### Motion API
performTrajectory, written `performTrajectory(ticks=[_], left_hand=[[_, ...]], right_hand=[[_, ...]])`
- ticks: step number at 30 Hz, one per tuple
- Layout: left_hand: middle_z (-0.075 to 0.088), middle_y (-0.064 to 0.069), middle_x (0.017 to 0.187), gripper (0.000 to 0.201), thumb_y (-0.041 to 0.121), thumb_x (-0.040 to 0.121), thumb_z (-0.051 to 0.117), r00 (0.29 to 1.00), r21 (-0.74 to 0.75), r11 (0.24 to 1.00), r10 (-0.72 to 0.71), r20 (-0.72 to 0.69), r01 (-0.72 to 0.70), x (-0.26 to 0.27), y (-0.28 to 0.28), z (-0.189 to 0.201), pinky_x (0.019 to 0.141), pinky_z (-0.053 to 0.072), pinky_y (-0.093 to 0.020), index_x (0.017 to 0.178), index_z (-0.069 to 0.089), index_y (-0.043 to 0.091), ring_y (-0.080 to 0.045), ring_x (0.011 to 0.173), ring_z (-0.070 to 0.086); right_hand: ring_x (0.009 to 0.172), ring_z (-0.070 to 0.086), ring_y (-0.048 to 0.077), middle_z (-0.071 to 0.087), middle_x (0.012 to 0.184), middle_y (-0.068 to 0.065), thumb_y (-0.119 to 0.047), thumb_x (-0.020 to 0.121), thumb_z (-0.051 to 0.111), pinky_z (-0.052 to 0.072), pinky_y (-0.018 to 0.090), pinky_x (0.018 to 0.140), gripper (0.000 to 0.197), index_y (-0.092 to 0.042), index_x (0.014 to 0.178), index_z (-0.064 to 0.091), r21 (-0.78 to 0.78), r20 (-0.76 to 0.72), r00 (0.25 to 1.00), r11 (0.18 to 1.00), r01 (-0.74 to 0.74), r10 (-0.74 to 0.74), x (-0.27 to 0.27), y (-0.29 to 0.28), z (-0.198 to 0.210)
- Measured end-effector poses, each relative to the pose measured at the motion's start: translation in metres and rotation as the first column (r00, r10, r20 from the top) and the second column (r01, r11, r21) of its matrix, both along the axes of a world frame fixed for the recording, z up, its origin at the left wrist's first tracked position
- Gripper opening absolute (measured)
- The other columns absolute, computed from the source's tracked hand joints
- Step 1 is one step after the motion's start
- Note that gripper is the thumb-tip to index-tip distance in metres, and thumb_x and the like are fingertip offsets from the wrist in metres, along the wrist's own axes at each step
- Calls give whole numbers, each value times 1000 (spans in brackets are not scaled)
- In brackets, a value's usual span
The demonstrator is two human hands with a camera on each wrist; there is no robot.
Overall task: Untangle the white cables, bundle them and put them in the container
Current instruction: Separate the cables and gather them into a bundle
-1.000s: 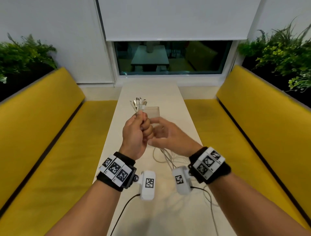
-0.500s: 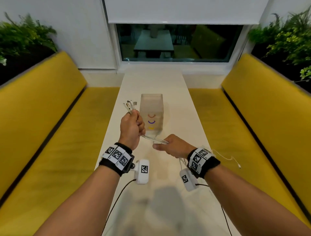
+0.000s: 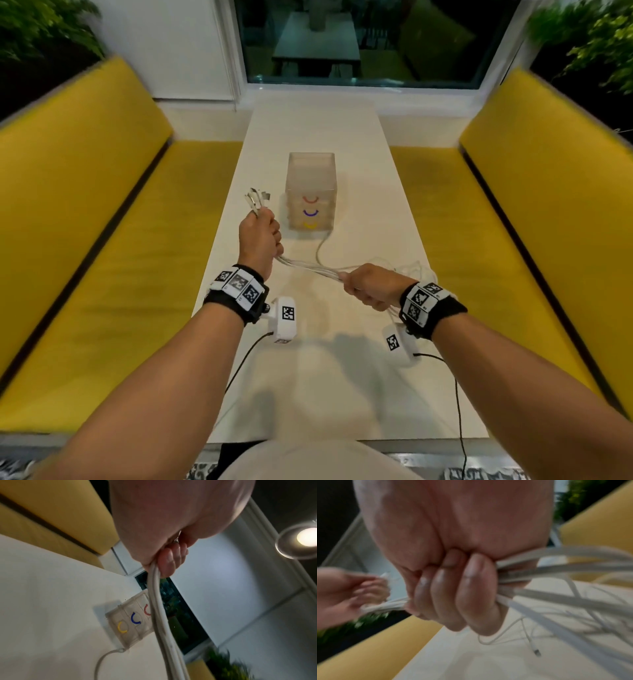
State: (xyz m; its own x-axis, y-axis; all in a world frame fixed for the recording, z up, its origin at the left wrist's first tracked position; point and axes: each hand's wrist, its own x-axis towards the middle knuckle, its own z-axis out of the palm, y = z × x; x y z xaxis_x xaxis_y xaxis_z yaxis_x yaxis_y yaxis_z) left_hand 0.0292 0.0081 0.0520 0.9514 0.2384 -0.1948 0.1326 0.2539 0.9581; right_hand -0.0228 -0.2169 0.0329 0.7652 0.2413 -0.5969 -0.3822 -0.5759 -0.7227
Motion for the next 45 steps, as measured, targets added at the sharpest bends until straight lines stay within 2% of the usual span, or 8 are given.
performTrajectory(ticks=[7, 13, 19, 25, 29, 35, 39, 45], left_hand=[[48, 3, 79, 26, 25, 108, 39, 913, 591, 744, -407, 30, 312, -27, -27, -31, 68, 37, -34, 85, 48, 18, -14, 71, 41], [57, 12, 73, 51, 41, 110, 23, 813, 468, 742, -577, 81, 480, -50, -38, -40, 68, 38, -23, 91, 56, 7, -4, 64, 46], [54, 11, 82, 41, 52, 100, 27, 822, 395, 785, -558, 116, 477, -57, -51, -37, 68, 39, -21, 90, 56, 24, 0, 69, 48], [47, -1, 60, 47, 53, 98, 38, 791, 316, 768, -607, 77, 558, -50, -44, -43, 54, 36, -25, 84, 63, 16, -12, 54, 40], [41, 3, 55, 68, 55, 101, 40, 744, 444, 683, -666, 54, 580, -43, -32, -38, 53, 31, -24, 83, 63, -6, -13, 53, 34], [40, 2, 54, 52, 48, 103, 47, 735, 532, 599, -674, -68, 599, -35, -6, -35, 54, 30, -24, 69, 48, 9, -12, 51, 33], [46, 7, 53, 47, 42, 106, 45, 782, 470, 661, -615, -107, 584, -28, 9, -39, 62, 40, -31, 71, 49, 11, -12, 52, 41], [68, -13, 65, 43, 35, 108, 44, 817, 294, 767, -567, -104, 570, -29, 15, -36, 76, 56, -43, 90, 63, 1, -31, 70, 66]], right_hand=[[45, 30, 16, 43, 60, 1, -41, 104, 42, 23, 20, 42, 43, -12, 79, 62, -353, 7, 930, 871, -341, 367, 4, 25, 36], [43, 24, 13, 38, 55, -3, -22, 94, 45, 17, 26, 46, 25, -11, 81, 64, -240, -17, 927, 899, -367, 374, 24, 26, 78], [46, 24, 12, 36, 56, -6, -28, 96, 48, 17, 26, 47, 24, -11, 85, 62, -209, -16, 927, 906, -369, 374, 38, 25, 87], [47, 20, 15, 33, 59, 0, -20, 92, 46, 15, 25, 47, 18, -13, 78, 54, -200, -64, 937, 916, -348, 342, 40, 26, 77], [45, 20, 14, 35, 57, -1, -38, 94, 51, 15, 23, 46, 28, -15, 77, 52, -205, -107, 945, 924, -324, 308, 40, 23, 70], [43, 29, 15, 38, 52, -3, -68, 88, 59, 25, 27, 49, 57, -15, 71, 52, -166, -147, 958, 949, -269, 246, 47, -1, 60], [44, 26, 16, 34, 55, -1, -62, 92, 59, 23, 28, 49, 54, -17, 65, 48, -184, -182, 948, 938, -294, 261, 54, -20, 58], [48, 26, 14, 31, 57, -1, -50, 100, 53, 23, 24, 47, 46, -14, 72, 49, -78, -212, 960, 976, -203, 183, 63, -42, 47]])
